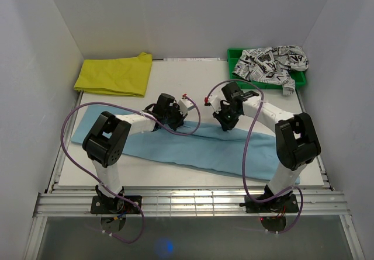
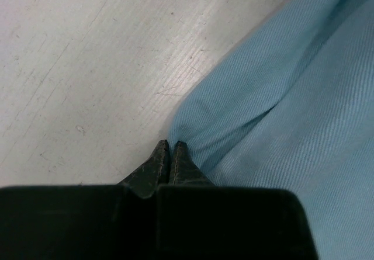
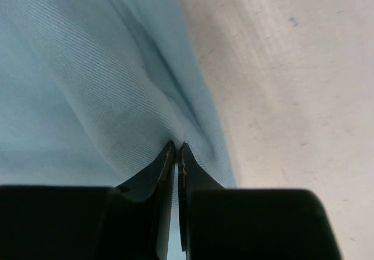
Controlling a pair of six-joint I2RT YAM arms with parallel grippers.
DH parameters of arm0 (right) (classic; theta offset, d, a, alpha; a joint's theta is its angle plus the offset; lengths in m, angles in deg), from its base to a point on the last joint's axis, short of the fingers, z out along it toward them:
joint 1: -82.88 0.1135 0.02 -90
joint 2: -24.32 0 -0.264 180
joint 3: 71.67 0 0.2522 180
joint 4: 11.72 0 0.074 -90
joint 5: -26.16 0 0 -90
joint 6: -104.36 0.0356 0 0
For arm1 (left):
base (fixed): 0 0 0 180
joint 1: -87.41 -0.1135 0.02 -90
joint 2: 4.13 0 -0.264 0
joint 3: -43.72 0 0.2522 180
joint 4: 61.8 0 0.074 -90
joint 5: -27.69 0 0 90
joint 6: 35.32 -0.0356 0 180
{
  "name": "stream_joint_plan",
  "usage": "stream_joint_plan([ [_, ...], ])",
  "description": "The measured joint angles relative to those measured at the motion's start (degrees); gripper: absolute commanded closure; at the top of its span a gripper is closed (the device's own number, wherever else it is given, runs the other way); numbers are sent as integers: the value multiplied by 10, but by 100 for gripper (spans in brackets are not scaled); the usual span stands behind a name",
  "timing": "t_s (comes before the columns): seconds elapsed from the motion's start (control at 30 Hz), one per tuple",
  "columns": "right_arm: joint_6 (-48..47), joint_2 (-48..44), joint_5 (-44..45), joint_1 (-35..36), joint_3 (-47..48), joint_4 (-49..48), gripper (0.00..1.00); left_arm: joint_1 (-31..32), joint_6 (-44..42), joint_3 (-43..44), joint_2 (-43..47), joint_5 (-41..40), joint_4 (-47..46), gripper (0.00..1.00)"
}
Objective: Fold and stack the trousers
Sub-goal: Fold the trousers
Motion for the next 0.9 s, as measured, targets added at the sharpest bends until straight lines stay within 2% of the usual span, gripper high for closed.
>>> stream_joint_plan([
  [0.33, -48, -1, 80, 2, 34, -60, 92, 0, 0, -15, 4, -1, -20, 100],
  [0.57, -82, 0, 126, 9, -2, -153, 92, 1, 6, -17, 4, -10, -29, 100],
  [0.67, -89, 0, 142, 9, -7, -176, 57, 2, 19, -11, 0, -21, -29, 100],
  [0.7, -91, 1, 153, 8, -3, -178, 42, 2, 26, -6, -3, -26, -25, 100],
  [0.73, -91, 3, 162, 4, 3, -176, 21, 2, 34, 3, -6, -32, -18, 100],
  [0.8, -90, 6, 170, -9, 19, -167, 10, 0, 52, 23, -17, -44, -5, 98],
  [0.83, -89, 6, 171, -18, 27, -159, 9, -2, 62, 37, -25, -49, 5, 94],
  [0.9, -88, 6, 169, -43, 43, -137, 9, -9, 81, 75, -46, -56, 27, 92],
])
